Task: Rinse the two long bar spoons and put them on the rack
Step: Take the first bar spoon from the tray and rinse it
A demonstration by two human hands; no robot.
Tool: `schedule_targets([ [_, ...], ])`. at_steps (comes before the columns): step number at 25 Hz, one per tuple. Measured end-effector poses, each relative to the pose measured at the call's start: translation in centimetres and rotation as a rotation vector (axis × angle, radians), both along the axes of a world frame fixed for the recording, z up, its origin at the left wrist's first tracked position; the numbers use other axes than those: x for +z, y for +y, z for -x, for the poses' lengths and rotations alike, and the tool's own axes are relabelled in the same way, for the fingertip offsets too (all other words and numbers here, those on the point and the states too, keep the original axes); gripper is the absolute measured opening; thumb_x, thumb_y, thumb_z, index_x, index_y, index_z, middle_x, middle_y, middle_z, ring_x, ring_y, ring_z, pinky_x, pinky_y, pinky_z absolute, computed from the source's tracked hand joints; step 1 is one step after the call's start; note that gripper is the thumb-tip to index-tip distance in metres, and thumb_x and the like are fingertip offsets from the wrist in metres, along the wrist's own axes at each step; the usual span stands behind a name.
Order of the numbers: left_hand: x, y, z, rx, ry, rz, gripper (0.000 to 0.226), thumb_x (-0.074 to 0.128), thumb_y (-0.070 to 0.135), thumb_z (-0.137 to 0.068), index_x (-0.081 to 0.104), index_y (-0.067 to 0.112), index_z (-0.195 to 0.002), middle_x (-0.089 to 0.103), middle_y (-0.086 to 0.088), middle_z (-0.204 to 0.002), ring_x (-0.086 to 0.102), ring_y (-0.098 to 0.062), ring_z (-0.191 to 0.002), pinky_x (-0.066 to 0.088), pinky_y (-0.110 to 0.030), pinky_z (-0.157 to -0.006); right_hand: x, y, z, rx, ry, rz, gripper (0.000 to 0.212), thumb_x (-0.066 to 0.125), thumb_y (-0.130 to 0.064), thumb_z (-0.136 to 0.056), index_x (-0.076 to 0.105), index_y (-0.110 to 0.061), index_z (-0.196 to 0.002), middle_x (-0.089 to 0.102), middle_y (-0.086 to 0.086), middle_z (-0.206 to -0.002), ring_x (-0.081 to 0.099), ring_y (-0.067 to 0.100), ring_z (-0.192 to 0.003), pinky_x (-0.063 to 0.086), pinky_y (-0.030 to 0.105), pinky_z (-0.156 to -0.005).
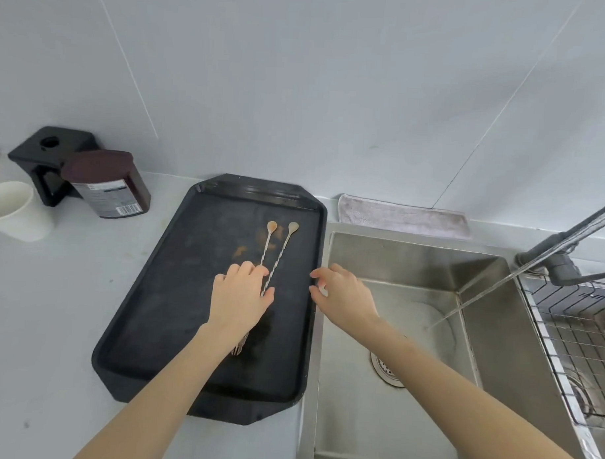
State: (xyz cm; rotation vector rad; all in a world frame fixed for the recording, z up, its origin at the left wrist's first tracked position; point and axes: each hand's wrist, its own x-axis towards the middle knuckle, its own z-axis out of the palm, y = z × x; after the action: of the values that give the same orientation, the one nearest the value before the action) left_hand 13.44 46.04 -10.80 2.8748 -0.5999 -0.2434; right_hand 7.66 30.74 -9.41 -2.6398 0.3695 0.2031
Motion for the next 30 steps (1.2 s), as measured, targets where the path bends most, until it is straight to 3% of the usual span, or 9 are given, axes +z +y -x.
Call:
schedule_targets([
  [7, -3.1, 0.5, -0.8, 0.046, 0.006, 0.065, 0.025, 0.047, 0.032, -0.091, 0.06, 0.015, -0.103, 0.063, -0.003, -0.103, 0.054, -0.022, -0.1, 0.037, -0.032, -0.08, -1.1, 2.5, -5.0, -0.106, 0.119, -0.058, 0.025, 0.046, -0.024, -0.087, 0.065, -0.01, -0.096, 0.068, 0.011, -0.099, 0.062, 0.034, -0.09, 0.047, 0.033, -0.068],
  [13, -4.2, 0.0, -1.2, 0.087, 0.007, 0.044, 0.028, 0.046, 0.033, -0.091, 0.059, 0.011, -0.104, 0.065, -0.005, -0.104, 0.057, -0.024, -0.1, 0.041, -0.034, -0.081, -2.5, 4.1, -8.0, -0.138, 0.186, -0.05, 0.029, 0.05, -0.03, -0.089, 0.058, -0.003, -0.097, 0.062, 0.015, -0.095, 0.059, 0.032, -0.089, 0.046, 0.034, -0.07],
  [18, -4.3, -0.7, -1.4, 0.141, 0.048, 0.038, 0.027, 0.044, 0.03, -0.093, 0.059, 0.011, -0.105, 0.067, -0.006, -0.105, 0.061, -0.022, -0.097, 0.048, -0.031, -0.078, -3.4, 5.0, -8.9, -0.131, 0.259, -0.049, 0.027, 0.052, -0.025, -0.088, 0.058, -0.003, -0.101, 0.064, 0.016, -0.106, 0.061, 0.034, -0.099, 0.045, 0.033, -0.07],
  [24, -3.8, -1.4, -1.3, 0.175, 0.062, 0.018, 0.026, 0.043, 0.027, -0.093, 0.059, 0.011, -0.105, 0.067, -0.006, -0.104, 0.063, -0.022, -0.096, 0.05, -0.03, -0.074, -4.1, 5.2, -9.1, -0.207, 0.263, -0.14, 0.024, 0.054, -0.022, -0.085, 0.06, -0.002, -0.097, 0.067, 0.016, -0.098, 0.065, 0.032, -0.091, 0.047, 0.032, -0.067],
  [27, -3.5, -1.4, -1.0, 0.175, 0.058, 0.02, 0.024, 0.043, 0.026, -0.092, 0.059, 0.011, -0.102, 0.067, -0.005, -0.102, 0.062, -0.021, -0.094, 0.049, -0.03, -0.073, -4.1, 5.1, -8.6, -0.233, 0.247, -0.18, 0.021, 0.054, -0.021, -0.082, 0.06, -0.002, -0.088, 0.061, 0.013, -0.086, 0.06, 0.029, -0.081, 0.046, 0.03, -0.063],
  [30, -2.8, -1.5, -0.7, 0.181, 0.042, 0.047, 0.024, 0.043, 0.027, -0.092, 0.06, 0.011, -0.097, 0.067, -0.005, -0.099, 0.062, -0.021, -0.092, 0.047, -0.029, -0.069, -3.5, 4.9, -8.0, -0.252, 0.213, -0.219, 0.017, 0.052, -0.019, -0.081, 0.051, -0.005, -0.071, 0.051, 0.006, -0.069, 0.052, 0.026, -0.069, 0.037, 0.023, -0.05],
])
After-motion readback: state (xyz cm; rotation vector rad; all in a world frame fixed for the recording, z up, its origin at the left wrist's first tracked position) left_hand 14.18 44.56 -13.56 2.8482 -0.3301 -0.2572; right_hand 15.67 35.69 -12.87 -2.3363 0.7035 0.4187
